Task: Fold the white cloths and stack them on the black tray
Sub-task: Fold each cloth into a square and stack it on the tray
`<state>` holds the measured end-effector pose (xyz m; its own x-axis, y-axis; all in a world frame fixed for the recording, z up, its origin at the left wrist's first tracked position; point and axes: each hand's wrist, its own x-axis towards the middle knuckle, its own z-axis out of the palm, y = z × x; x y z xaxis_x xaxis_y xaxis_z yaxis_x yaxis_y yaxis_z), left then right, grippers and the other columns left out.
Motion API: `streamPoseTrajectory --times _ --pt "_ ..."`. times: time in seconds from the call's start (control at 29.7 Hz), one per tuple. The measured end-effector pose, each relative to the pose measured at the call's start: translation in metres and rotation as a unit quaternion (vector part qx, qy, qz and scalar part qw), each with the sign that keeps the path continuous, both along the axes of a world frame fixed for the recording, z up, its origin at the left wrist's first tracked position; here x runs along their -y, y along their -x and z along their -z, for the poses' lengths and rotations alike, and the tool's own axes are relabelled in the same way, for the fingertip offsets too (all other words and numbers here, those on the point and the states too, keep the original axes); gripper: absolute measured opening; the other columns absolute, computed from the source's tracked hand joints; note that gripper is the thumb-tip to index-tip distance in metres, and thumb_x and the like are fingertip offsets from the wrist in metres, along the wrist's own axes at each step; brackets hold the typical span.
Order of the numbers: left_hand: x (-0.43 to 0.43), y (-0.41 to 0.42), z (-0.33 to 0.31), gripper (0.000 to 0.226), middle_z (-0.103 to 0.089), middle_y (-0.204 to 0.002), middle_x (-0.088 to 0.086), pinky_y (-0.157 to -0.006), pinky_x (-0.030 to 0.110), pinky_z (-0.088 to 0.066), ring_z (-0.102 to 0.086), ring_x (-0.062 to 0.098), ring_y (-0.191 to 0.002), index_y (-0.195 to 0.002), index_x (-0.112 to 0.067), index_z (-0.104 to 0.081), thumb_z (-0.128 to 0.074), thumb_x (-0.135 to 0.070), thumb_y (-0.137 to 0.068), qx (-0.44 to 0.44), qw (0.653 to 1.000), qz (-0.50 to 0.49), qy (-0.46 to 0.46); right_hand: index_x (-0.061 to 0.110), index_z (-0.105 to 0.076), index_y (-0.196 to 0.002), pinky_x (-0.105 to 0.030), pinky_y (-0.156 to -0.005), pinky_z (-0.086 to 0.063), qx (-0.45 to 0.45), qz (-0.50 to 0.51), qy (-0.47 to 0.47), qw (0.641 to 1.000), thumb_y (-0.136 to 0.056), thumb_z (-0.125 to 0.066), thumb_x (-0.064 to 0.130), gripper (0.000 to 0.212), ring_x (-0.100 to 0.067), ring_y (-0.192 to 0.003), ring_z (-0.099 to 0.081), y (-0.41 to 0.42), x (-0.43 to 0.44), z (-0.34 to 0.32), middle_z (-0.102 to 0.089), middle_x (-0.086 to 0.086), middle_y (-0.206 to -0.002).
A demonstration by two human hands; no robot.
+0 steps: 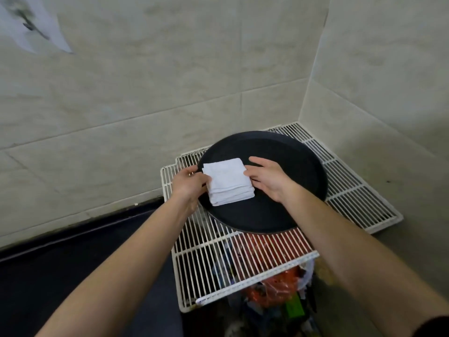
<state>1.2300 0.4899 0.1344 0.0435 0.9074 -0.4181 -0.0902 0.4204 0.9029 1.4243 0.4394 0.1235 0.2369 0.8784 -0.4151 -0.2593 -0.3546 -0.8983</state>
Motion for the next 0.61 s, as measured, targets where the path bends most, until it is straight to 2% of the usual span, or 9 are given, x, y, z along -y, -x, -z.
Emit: streamPoseTrajectory --times 0.1,0.2,0.34,0.44,0.5,0.57,0.61 --pt "0.002 0.003 0.008 0.051 -0.062 -0.118 0.018 -0.062 0.03 -0.056 -0.067 0.026 -0.091 -0.127 -0.004 -0.052 -0.066 0.011 -0.081 -0.021 1.0 0.007 -0.015 0.013 -0.044 -0.146 -0.034 -0.093 -0.054 0.01 -0.009 -0.001 1.0 -0.09 -0.064 -0.003 0.062 -0.021 -0.115 -0.063 -0.001 0.0 0.005 -0.062 -0.009 -0.133" --pt "0.006 0.008 0.009 0.056 -0.057 -0.123 0.011 -0.064 0.031 -0.057 -0.065 0.026 -0.098 -0.131 -0.008 -0.052 -0.07 0.008 -0.081 -0.045 0.998 0.032 -0.04 0.016 -0.045 -0.146 -0.027 -0.076 -0.055 0.046 -0.03 -0.017 0.998 -0.089 -0.067 0.001 0.062 -0.015 -0.108 -0.063 -0.003 0.003 -0.001 -0.061 -0.006 -0.134" --pt "0.011 0.01 0.009 0.054 -0.053 -0.126 0.007 -0.081 0.039 -0.058 -0.061 0.028 -0.109 -0.125 -0.016 -0.055 -0.071 0.008 -0.079 -0.071 0.994 0.049 -0.071 0.019 -0.046 -0.146 -0.026 -0.073 -0.056 0.073 -0.032 -0.035 0.996 -0.087 -0.068 -0.002 0.066 -0.014 -0.11 -0.062 -0.004 0.007 -0.007 -0.059 -0.004 -0.135" --pt "0.014 0.009 0.013 0.054 -0.052 -0.127 0.005 -0.075 0.034 -0.058 -0.061 0.025 -0.107 -0.126 -0.014 -0.055 -0.07 0.008 -0.08 -0.08 0.993 0.048 -0.076 0.021 -0.046 -0.146 -0.028 -0.074 -0.058 0.109 -0.028 -0.039 0.993 -0.086 -0.067 -0.006 0.069 -0.017 -0.113 -0.062 -0.004 0.012 -0.004 -0.056 -0.004 -0.138" --pt "0.02 0.009 0.017 0.055 -0.053 -0.128 0.006 -0.068 0.025 -0.056 -0.062 0.021 -0.105 -0.13 -0.009 -0.053 -0.07 0.008 -0.081 -0.088 0.99 0.063 -0.087 0.02 -0.045 -0.146 -0.024 -0.068 -0.058 0.153 -0.041 -0.038 0.987 -0.086 -0.066 -0.008 0.07 -0.014 -0.107 -0.063 -0.004 0.017 0.003 -0.054 -0.006 -0.141" --pt "0.024 0.009 0.022 0.048 -0.057 -0.127 0.006 -0.068 0.021 -0.055 -0.064 0.017 -0.103 -0.126 -0.009 -0.055 -0.069 0.008 -0.083 -0.101 0.986 0.081 -0.109 0.02 -0.045 -0.146 -0.022 -0.066 -0.058 0.184 -0.049 -0.041 0.981 -0.088 -0.065 -0.007 0.067 -0.008 -0.101 -0.062 -0.002 0.02 0.009 -0.053 -0.006 -0.143" --pt "0.025 0.009 0.021 0.045 -0.059 -0.127 0.006 -0.071 0.021 -0.055 -0.065 0.015 -0.102 -0.123 -0.009 -0.057 -0.068 0.008 -0.083 -0.107 0.983 0.091 -0.121 0.02 -0.046 -0.145 -0.024 -0.072 -0.059 0.204 -0.052 -0.047 0.976 -0.089 -0.065 -0.004 0.064 -0.008 -0.103 -0.062 -0.002 0.021 0.011 -0.053 -0.005 -0.143"
